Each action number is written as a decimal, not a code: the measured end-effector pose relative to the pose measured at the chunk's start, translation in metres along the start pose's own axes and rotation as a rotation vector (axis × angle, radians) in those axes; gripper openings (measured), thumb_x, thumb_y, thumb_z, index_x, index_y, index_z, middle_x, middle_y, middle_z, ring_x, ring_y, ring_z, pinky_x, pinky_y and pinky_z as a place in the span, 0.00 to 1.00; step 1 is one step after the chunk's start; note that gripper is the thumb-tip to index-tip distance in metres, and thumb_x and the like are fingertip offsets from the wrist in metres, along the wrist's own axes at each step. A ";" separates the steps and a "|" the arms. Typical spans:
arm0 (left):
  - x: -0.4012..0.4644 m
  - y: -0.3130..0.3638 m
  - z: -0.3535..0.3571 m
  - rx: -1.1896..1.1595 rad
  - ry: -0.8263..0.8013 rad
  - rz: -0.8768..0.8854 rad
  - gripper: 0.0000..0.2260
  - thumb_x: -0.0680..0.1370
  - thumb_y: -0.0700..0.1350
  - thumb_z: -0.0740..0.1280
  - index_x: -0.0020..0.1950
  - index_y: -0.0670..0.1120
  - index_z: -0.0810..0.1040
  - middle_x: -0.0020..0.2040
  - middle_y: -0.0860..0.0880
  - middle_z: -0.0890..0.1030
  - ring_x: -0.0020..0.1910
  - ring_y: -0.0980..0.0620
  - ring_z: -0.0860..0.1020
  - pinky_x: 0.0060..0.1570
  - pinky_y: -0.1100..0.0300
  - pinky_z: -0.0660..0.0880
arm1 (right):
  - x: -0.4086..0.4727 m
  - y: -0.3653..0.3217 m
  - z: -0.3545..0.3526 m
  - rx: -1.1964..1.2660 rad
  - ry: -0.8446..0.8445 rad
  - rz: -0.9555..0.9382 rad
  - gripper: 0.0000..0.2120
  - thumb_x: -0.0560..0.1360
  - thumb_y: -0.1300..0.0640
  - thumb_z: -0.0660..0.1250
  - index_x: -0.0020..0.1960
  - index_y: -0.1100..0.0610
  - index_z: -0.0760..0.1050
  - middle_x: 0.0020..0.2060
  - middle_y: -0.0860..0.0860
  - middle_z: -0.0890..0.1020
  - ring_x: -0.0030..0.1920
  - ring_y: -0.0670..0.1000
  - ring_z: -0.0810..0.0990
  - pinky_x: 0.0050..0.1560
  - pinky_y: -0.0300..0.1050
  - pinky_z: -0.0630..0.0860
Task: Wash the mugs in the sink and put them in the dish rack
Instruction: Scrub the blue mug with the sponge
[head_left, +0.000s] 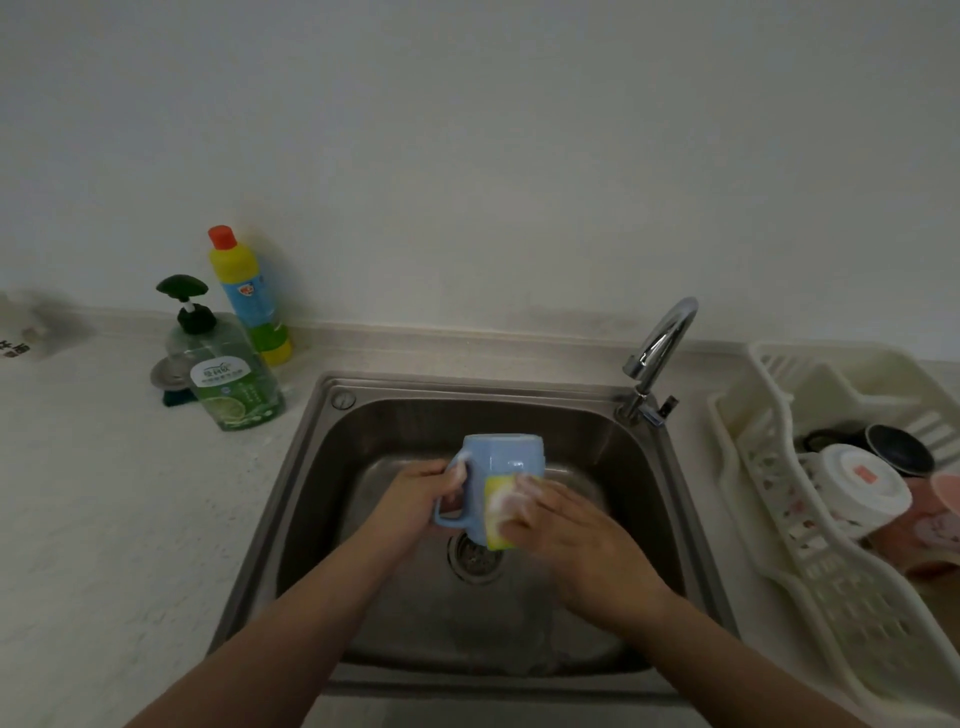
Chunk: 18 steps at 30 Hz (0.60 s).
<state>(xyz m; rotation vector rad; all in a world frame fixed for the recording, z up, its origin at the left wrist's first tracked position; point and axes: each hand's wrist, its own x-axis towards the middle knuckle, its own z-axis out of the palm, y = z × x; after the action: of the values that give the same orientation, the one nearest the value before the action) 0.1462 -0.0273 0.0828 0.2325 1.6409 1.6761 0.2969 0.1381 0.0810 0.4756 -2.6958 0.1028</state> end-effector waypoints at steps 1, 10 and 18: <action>0.000 -0.001 -0.001 -0.018 -0.014 -0.002 0.13 0.78 0.44 0.65 0.56 0.36 0.79 0.50 0.37 0.83 0.49 0.42 0.82 0.48 0.51 0.79 | 0.004 0.006 -0.001 -0.010 0.003 0.058 0.30 0.67 0.57 0.74 0.66 0.53 0.70 0.65 0.54 0.76 0.69 0.55 0.71 0.67 0.53 0.70; 0.002 0.006 -0.005 -0.074 -0.071 0.017 0.22 0.73 0.49 0.68 0.59 0.33 0.78 0.54 0.35 0.83 0.49 0.43 0.83 0.47 0.53 0.82 | -0.004 -0.011 0.009 0.179 0.104 0.251 0.29 0.73 0.61 0.67 0.72 0.49 0.64 0.73 0.48 0.64 0.76 0.49 0.57 0.71 0.50 0.62; 0.002 0.005 -0.010 -0.102 -0.137 0.033 0.16 0.77 0.50 0.66 0.32 0.47 0.84 0.42 0.44 0.84 0.43 0.47 0.83 0.39 0.57 0.80 | -0.019 -0.025 0.017 0.451 0.317 0.437 0.21 0.78 0.61 0.57 0.70 0.51 0.69 0.73 0.47 0.66 0.74 0.49 0.64 0.72 0.46 0.65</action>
<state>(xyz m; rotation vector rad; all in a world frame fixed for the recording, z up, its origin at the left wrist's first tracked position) 0.1373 -0.0333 0.0851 0.3187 1.4544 1.7241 0.3158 0.1180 0.0580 -0.0220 -2.4057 0.8435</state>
